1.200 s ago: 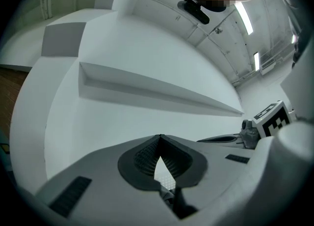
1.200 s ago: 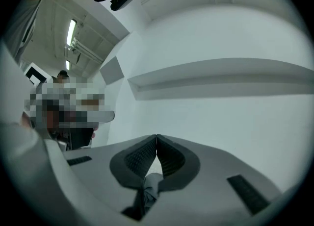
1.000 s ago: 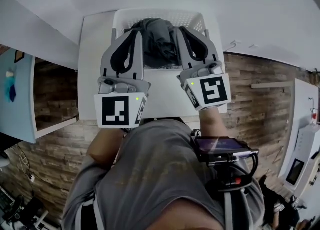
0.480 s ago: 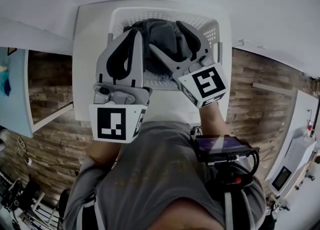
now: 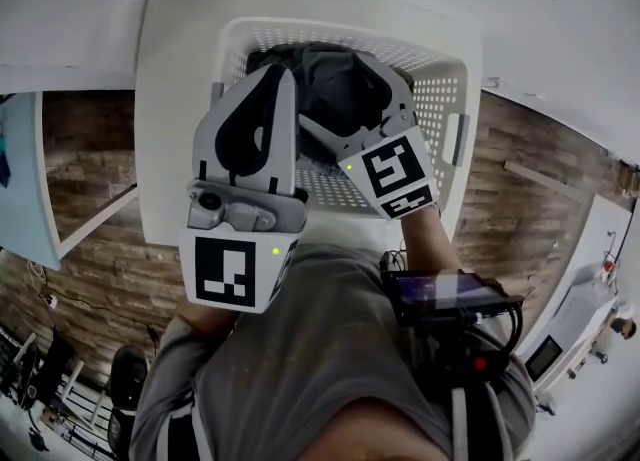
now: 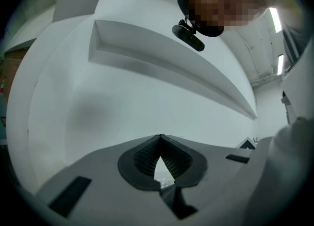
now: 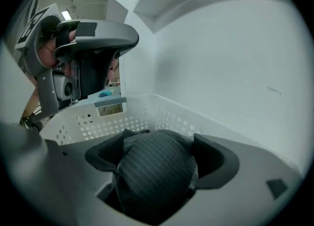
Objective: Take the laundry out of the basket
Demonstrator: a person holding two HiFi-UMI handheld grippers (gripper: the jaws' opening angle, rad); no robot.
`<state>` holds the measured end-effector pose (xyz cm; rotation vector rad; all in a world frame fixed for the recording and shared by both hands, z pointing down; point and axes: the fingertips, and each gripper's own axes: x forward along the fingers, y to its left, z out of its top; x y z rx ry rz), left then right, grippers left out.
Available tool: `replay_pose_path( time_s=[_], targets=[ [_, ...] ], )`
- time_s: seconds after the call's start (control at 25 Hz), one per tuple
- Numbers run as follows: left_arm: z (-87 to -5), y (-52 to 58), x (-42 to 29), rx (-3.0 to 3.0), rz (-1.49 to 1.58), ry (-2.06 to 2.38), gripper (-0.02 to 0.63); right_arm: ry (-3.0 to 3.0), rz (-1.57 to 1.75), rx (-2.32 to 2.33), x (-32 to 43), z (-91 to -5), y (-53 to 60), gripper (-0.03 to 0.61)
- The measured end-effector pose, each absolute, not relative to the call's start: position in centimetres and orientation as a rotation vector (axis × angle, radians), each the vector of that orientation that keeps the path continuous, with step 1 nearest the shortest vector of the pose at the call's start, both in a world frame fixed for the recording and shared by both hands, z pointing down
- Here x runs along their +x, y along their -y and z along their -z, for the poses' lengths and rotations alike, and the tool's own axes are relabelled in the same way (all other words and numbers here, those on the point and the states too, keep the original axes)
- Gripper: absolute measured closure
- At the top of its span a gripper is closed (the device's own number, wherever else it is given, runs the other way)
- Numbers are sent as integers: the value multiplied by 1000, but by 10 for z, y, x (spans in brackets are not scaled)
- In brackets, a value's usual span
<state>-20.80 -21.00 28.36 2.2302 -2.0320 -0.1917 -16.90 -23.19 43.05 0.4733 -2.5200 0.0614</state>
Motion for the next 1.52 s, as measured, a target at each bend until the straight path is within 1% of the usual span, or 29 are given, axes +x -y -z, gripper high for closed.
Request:
replay_pose_path(
  time_s=[0.24, 0.28, 0.36, 0.4, 0.56, 0.64, 0.76, 0.84, 1.04, 1.52],
  targets=[
    [-298, 217, -234, 2181, 192, 2039, 606, 2407, -37, 493, -174, -452, 231, 144],
    [-299, 218, -235, 2181, 195, 2041, 606, 2389, -34, 502, -172, -455, 233, 165],
    [-301, 221, -237, 2186, 202, 2044, 606, 2364, -34, 533, -166, -460, 238, 259],
    [-302, 222, -237, 2188, 207, 2042, 606, 2355, -38, 546, -164, -461, 240, 295],
    [-303, 223, -236, 2192, 214, 2026, 606, 2318, -27, 551, -161, -467, 242, 388],
    [-302, 222, -235, 2195, 213, 2023, 606, 2310, -26, 541, -159, -468, 241, 454],
    [-299, 221, -232, 2198, 213, 2028, 606, 2327, -29, 556, -156, -462, 244, 510],
    [-296, 221, -228, 2200, 208, 2034, 606, 2365, -34, 594, -152, -454, 250, 520],
    [-285, 215, -221, 2220, 205, 2047, 606, 2480, -24, 687, -147, -426, 257, 523],
    [-250, 180, -207, 2285, 228, 2087, 606, 2687, 130, 849, -138, -337, 249, 526]
  ],
)
